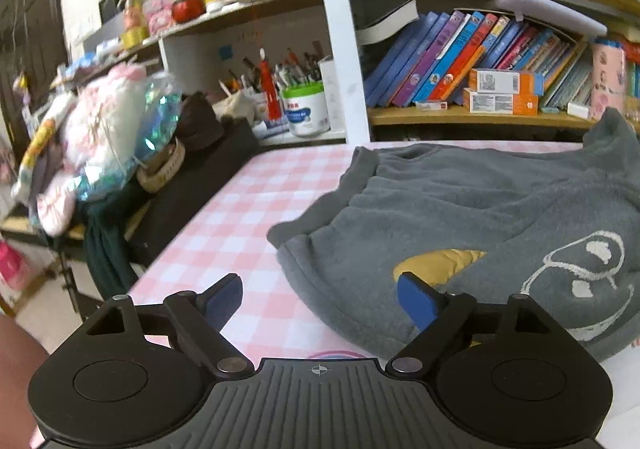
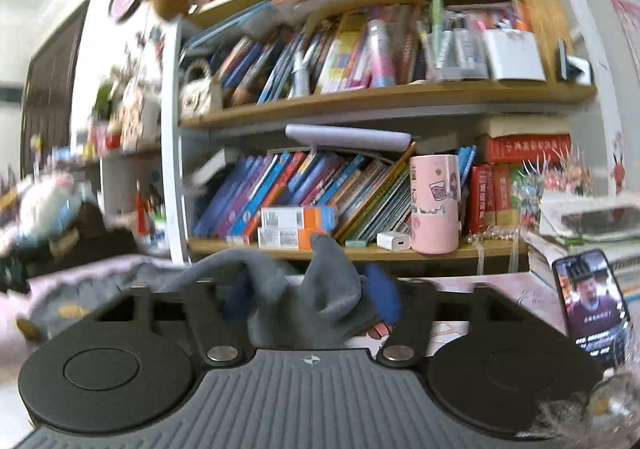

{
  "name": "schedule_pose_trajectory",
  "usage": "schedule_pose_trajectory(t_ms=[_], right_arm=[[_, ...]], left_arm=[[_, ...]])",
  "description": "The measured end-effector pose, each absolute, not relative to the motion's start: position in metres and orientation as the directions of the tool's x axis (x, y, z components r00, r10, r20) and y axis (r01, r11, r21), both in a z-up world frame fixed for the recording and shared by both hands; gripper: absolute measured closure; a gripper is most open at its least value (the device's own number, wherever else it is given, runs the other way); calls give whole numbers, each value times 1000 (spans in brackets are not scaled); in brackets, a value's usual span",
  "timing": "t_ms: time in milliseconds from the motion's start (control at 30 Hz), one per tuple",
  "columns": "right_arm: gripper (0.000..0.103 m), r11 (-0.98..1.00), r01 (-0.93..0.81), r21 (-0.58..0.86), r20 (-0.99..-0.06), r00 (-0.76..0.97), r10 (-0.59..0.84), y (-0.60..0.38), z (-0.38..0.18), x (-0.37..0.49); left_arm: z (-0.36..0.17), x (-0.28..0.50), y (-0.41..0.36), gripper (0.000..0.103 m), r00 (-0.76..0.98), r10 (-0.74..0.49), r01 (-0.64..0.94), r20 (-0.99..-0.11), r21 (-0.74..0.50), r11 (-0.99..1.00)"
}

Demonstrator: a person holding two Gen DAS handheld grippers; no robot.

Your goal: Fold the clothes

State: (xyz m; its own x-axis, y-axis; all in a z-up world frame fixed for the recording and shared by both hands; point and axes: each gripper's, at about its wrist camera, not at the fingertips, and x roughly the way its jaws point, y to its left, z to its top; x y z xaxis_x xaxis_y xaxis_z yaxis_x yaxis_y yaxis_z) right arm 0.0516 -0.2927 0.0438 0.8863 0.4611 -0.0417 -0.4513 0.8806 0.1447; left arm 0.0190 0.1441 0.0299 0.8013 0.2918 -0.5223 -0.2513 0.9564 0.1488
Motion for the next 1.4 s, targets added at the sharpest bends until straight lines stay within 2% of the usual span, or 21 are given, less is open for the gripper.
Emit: schedule_pose_trajectory(t_ms=[133, 200, 300, 367, 533, 567, 600, 700, 767, 833, 867, 900, 933, 1033, 1100, 1233, 1400], right_arm=[[38, 831, -501, 242, 30, 860, 510, -307, 46, 47], [38, 804, -518, 291, 125, 854, 505, -319, 49, 39], [31, 730, -547, 408, 285, 837, 468, -344, 50, 30], [30, 660, -560, 501, 332, 828, 451, -361, 45, 33], [31, 660, -544, 518, 263, 835, 482, -356, 46, 41], [31, 665, -540, 516, 246, 837, 489, -354, 46, 43], [31, 676, -541, 501, 229, 836, 499, -350, 47, 44], [31, 724, -556, 409, 176, 826, 535, -332, 49, 42], [31, 743, -565, 359, 140, 820, 555, -321, 49, 43], [31, 753, -575, 321, 114, 812, 572, -312, 48, 44], [31, 755, -581, 306, 102, 808, 580, -308, 47, 44], [31, 756, -584, 295, 91, 805, 586, -306, 47, 44], [31, 759, -585, 286, 83, 804, 589, -304, 46, 44], [31, 764, -587, 268, 63, 802, 594, -300, 44, 44], [31, 766, -588, 262, 54, 801, 596, -298, 44, 44], [31, 772, -590, 236, 31, 799, 601, -293, 44, 44], [31, 777, -606, 170, -15, 787, 617, -280, 43, 44]], left_arm=[[27, 21, 142, 16, 796, 291, -258, -531, 138, 956], [25, 23, 145, 16, 790, 292, -276, -538, 113, 954], [25, 24, 154, 16, 790, 271, -301, -550, 37, 953], [24, 25, 162, 16, 792, 250, -316, -557, -22, 949], [16, 44, 192, 19, 778, 216, -377, -590, -163, 912], [14, 52, 199, 22, 769, 222, -400, -600, -179, 899], [12, 59, 204, 30, 759, 232, -414, -609, -176, 893], [5, 83, 208, 38, 726, 266, -431, -635, -119, 894], [1, 96, 210, 47, 713, 262, -431, -651, -111, 896], [-1, 104, 211, 66, 718, 240, -412, -654, -121, 903], [-1, 106, 213, 71, 719, 227, -406, -657, -132, 904], [0, 107, 215, 83, 719, 213, -404, -662, -147, 903], [0, 108, 218, 90, 718, 200, -401, -667, -162, 902], [4, 91, 238, 93, 747, 216, -461, -628, -256, 850], [7, 73, 245, 94, 745, 289, -514, -602, -242, 823], [6, 35, 247, 94, 686, 399, -553, -609, -80, 829], [4, -12, 227, 92, 662, 432, -480, -612, 96, 872]])
